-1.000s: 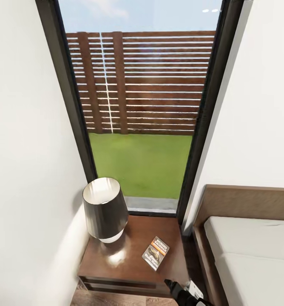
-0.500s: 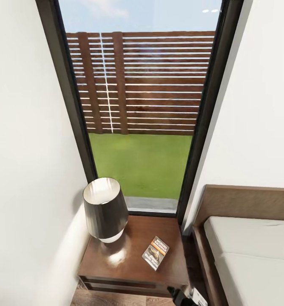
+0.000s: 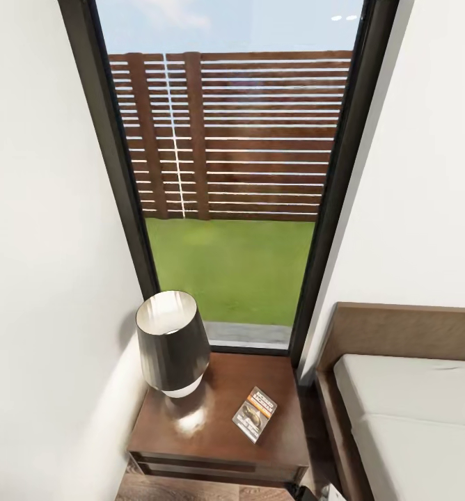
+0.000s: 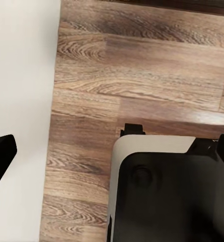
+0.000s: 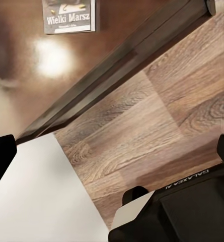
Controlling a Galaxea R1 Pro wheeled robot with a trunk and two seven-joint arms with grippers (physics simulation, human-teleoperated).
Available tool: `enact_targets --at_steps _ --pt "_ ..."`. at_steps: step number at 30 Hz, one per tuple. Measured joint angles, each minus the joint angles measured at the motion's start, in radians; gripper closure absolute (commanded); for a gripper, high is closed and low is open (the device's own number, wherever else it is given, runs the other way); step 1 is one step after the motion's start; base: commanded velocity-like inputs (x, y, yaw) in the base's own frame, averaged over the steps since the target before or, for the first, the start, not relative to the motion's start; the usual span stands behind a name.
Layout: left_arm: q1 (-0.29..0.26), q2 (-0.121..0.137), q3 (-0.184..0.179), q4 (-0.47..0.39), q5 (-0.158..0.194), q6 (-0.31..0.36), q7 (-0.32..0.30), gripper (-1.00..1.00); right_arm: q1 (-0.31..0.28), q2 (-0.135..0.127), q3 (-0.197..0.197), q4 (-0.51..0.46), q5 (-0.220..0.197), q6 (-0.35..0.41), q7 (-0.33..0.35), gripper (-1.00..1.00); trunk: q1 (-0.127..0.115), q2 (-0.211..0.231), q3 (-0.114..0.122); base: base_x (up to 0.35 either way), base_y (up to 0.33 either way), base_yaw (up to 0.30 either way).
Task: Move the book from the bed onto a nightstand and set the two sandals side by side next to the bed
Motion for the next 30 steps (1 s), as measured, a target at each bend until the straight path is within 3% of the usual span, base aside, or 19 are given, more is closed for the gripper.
enact_targets --at_steps 30 --pt "0.013 -0.001 0.0 0.0 0.001 -0.005 -0.001 -1.0 0.017 -0.018 -0.001 0.002 -0.002 -0.003 -0.002 -1.0 0.0 0.0 0.0 0.0 0.0 0.0"
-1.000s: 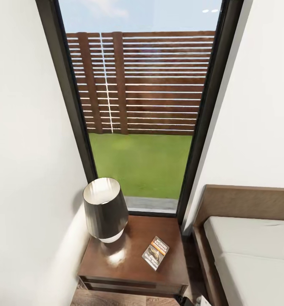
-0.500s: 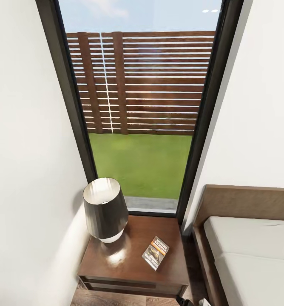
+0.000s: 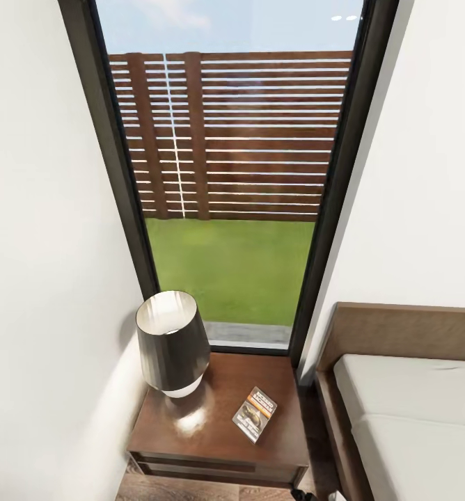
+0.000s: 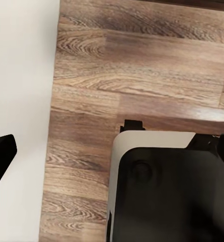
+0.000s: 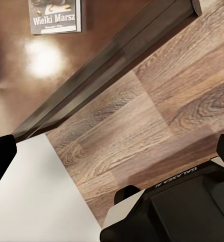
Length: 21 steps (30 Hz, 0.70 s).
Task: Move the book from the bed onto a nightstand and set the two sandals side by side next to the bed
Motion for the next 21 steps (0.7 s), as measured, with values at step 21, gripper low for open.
enact_targets --at_steps 21 --pt "0.012 0.0 0.0 0.0 0.0 0.0 0.0 -1.0 0.004 -0.013 -0.003 0.004 0.003 0.001 -0.001 -1.0 0.0 0.0 0.0 0.0 0.0 0.0"
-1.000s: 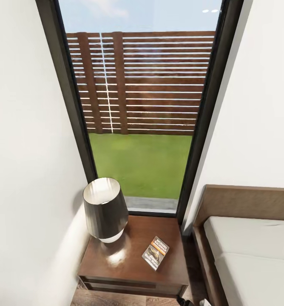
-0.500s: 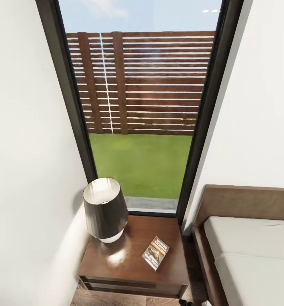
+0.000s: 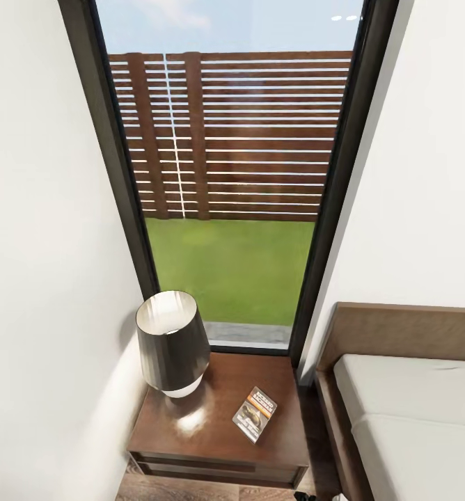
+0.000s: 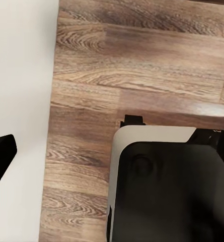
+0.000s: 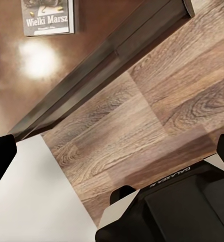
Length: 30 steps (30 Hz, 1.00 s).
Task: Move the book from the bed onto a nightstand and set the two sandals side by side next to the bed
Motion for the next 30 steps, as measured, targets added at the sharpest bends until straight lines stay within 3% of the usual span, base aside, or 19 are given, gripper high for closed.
enact_targets --at_steps 30 --pt "0.002 0.0 0.0 0.0 0.001 0.0 0.0 -1.0 0.01 0.0 0.0 0.0 0.0 0.0 0.0 -1.0 0.0 0.0 0.0 0.0 0.0 0.0"
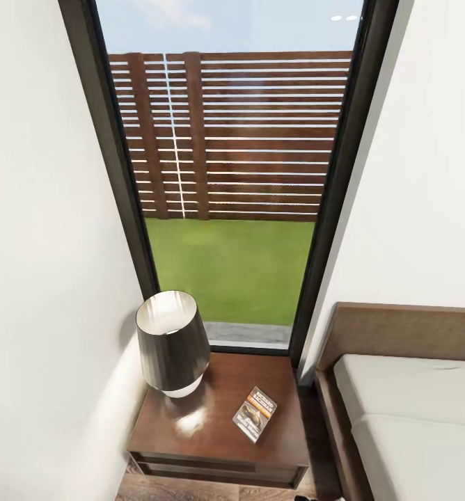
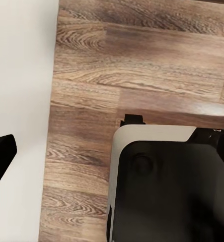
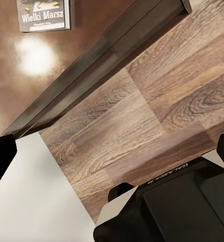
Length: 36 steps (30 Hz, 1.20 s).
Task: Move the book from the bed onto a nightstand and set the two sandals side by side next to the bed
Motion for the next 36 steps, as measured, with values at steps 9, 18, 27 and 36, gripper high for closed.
enact_targets --at_steps 9,18,27,36 --pt "0.0 0.0 0.0 0.0 0.0 0.0 0.0 -1.0 0.005 0.0 0.0 0.0 0.0 0.0 0.0 -1.0 0.0 0.0 0.0 0.0 0.0 0.0" --pt "0.0 0.0 0.0 0.0 0.001 0.0 0.0 -1.0 0.018 -0.002 -0.001 -0.001 0.0 0.0 -0.001 -1.0 0.0 0.0 0.0 0.0 0.0 0.0" --pt "0.0 0.001 0.001 0.0 -0.001 0.001 -0.001 -1.0 0.027 -0.015 -0.001 0.0 0.0 0.0 -0.001 -1.0 0.0 0.0 0.0 0.0 0.0 0.0" --pt "0.0 0.001 0.001 0.0 -0.003 0.004 -0.001 -1.0 0.036 -0.021 0.0 0.001 -0.001 0.0 -0.001 -1.0 0.0 0.0 0.0 0.0 0.0 0.0"
